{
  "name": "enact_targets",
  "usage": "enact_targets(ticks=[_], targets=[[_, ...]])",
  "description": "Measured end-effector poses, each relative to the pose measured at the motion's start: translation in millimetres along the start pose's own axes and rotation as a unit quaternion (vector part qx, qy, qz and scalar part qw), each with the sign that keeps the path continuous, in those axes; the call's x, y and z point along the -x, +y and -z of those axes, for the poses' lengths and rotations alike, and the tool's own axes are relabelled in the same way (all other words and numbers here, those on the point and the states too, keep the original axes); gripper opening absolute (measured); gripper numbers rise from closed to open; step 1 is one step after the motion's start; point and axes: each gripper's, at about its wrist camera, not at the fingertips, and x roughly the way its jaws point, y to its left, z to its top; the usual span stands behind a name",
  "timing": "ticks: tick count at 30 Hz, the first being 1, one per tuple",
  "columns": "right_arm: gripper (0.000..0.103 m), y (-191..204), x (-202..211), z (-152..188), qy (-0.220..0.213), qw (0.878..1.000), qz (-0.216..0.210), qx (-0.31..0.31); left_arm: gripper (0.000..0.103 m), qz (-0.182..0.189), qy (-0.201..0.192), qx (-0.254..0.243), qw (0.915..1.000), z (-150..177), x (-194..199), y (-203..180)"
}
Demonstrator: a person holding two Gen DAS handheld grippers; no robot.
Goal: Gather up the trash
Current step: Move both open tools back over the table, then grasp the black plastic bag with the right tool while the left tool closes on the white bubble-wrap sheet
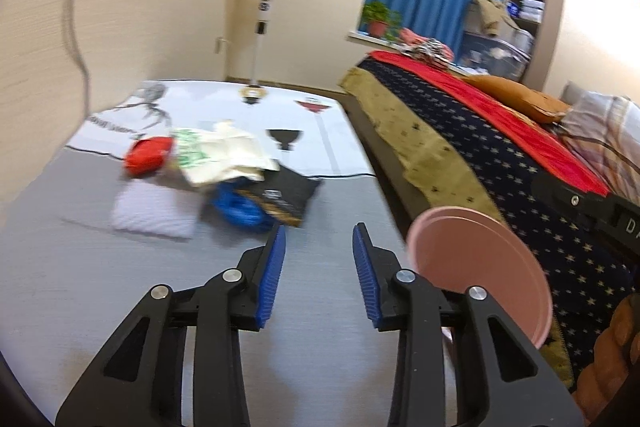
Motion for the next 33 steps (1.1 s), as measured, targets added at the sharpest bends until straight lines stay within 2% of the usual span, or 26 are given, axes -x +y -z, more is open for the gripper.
enact_targets(ticks=[3,10,15,33], targets=[[0.024,11,-18,6,0.012,1.000,-0.024,-0.007,0.030,-0.026,-0.006,0.013,0.9996,0,2,18],[0.024,35,-56,15,0.035,0.998,-0.057,-0.008,0.030,-0.084,-0.024,0.042,0.9953,-2,6,54],[0.024,48,-79,19,0.050,0.996,-0.077,-0.013,0.030,-0.112,-0.024,0.058,0.9918,-5,1,72],[0.026,67,-157,36,0.121,0.985,-0.113,-0.052,0.030,-0.165,-0.003,0.129,0.9778,-16,-35,129]])
